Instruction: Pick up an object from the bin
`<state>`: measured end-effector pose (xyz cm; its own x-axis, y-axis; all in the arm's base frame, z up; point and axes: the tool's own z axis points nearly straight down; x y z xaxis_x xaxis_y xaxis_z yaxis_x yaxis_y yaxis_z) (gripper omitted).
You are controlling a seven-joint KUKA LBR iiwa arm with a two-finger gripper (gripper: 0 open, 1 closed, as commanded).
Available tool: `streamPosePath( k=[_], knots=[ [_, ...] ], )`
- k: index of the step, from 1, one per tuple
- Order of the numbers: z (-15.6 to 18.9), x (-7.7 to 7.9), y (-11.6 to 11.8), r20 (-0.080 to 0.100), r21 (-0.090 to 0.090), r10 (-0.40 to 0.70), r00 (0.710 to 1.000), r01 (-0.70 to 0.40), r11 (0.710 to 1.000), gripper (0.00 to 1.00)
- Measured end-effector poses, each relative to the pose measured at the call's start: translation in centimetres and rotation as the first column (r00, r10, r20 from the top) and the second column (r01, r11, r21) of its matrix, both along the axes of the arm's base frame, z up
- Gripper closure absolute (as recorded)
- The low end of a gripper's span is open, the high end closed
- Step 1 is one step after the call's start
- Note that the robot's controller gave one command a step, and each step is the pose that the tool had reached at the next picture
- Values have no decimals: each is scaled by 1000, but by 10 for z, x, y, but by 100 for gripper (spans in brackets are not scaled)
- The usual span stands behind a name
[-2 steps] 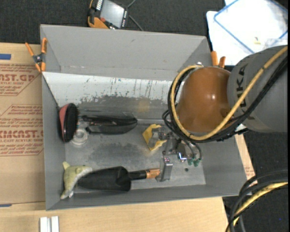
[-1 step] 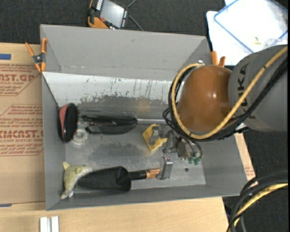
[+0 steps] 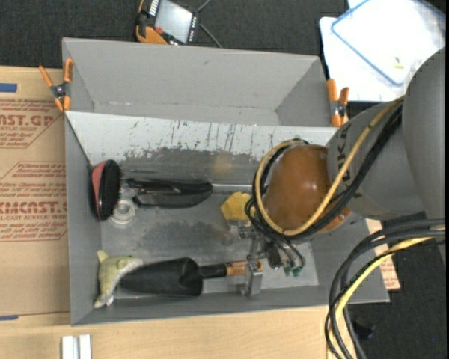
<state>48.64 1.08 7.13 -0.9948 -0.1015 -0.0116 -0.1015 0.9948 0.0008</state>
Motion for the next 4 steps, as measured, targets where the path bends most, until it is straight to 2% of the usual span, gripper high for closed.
streamPosePath(
  k=[1, 2, 3, 4],
  knots=[
    [0, -2, 3, 14, 1, 4, 1000, -4, 1000, 0],
    [1, 1, 1, 9, 1, 1, 1000, -1, 1000, 0],
    [1, 0, 3, 17, 2, 3, 1000, -3, 1000, 0],
    [1, 1, 3, 11, 2, 1, 1000, -1, 1000, 100]
  ],
)
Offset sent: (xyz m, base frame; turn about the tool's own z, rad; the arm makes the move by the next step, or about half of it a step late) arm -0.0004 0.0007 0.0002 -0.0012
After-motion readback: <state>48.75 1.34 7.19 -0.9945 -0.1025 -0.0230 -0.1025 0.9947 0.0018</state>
